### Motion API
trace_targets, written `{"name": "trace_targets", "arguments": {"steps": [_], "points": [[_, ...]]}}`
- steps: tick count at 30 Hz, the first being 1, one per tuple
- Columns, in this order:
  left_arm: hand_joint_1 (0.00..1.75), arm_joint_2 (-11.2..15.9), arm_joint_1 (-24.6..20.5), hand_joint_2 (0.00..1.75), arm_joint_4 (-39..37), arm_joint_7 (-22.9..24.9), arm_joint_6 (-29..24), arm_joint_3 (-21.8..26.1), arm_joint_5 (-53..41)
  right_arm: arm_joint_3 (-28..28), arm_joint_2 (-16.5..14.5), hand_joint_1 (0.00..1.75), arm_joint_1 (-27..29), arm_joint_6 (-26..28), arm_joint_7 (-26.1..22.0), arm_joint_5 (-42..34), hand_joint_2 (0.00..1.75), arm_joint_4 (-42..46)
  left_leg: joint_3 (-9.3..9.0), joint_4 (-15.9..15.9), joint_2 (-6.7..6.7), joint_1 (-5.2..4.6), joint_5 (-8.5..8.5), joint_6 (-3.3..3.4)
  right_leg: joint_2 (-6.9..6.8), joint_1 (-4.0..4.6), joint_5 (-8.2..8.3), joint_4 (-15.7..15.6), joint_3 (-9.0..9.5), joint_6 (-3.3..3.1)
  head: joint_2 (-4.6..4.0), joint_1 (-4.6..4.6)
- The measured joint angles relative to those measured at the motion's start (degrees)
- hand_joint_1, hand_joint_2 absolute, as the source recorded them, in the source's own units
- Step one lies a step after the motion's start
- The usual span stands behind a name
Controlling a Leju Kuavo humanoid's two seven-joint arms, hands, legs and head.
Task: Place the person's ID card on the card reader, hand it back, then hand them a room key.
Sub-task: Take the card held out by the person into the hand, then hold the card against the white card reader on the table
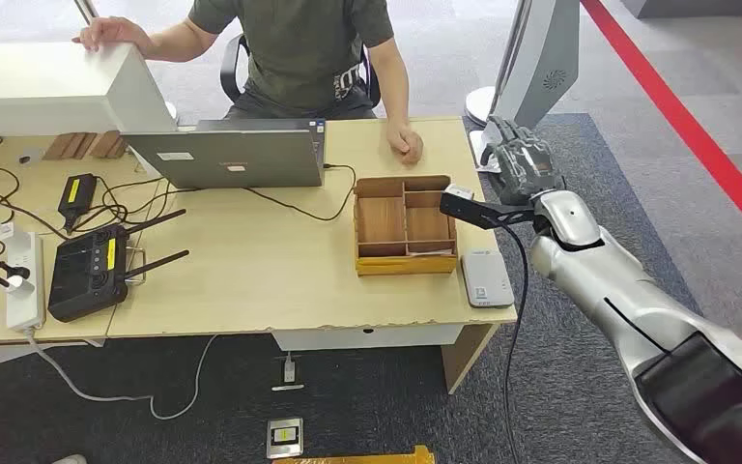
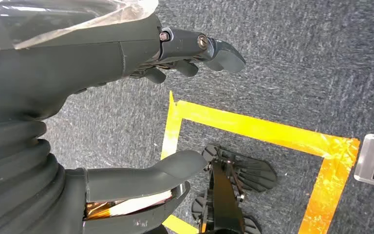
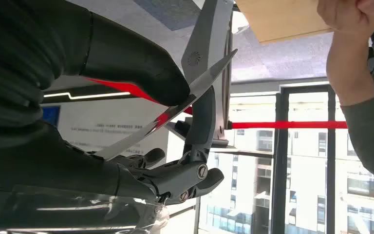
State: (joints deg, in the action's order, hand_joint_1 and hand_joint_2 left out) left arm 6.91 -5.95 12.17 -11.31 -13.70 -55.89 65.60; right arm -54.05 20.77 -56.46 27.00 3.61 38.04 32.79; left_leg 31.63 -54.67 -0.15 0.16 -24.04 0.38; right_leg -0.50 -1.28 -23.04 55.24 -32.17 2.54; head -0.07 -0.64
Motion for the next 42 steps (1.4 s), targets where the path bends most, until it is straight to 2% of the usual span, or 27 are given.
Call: {"name": "trace_targets", "arguments": {"steps": [17, 28, 42], "points": [[0.0, 0.0, 0.0, 1.75, 0.0, 0.5, -0.4, 0.0, 0.4, 2.9, 3.5, 1.75, 3.1, -0.3, -0.6, -0.7, 1.75, -2.6, -0.01, 0.0, 0.0, 0.0, 0.0, 0.0, 0.02, 0.0, 0.0, 0.0, 0.0, 0.0, 0.0, 0.0], [0.0, 0.0, -0.1, 1.75, 0.0, 0.9, -0.7, 0.0, 0.7, 3.4, 3.6, 1.75, 8.1, -0.3, -2.3, -1.8, 1.75, -2.8, 0.01, 0.0, 0.0, 0.0, -0.01, 0.0, 0.02, 0.0, 0.0, 0.0, 0.0, 0.0, 0.0, 0.01], [0.0, 0.0, -0.1, 1.75, 0.0, 1.5, -0.9, 0.0, 0.7, 3.4, 3.2, 1.75, 11.2, -0.3, -2.8, -2.6, 1.75, -3.1, 0.0, 0.0, 0.0, 0.0, -0.01, 0.0, 0.02, 0.0, 0.0, 0.0, 0.0, 0.0, 0.0, 0.01]]}}
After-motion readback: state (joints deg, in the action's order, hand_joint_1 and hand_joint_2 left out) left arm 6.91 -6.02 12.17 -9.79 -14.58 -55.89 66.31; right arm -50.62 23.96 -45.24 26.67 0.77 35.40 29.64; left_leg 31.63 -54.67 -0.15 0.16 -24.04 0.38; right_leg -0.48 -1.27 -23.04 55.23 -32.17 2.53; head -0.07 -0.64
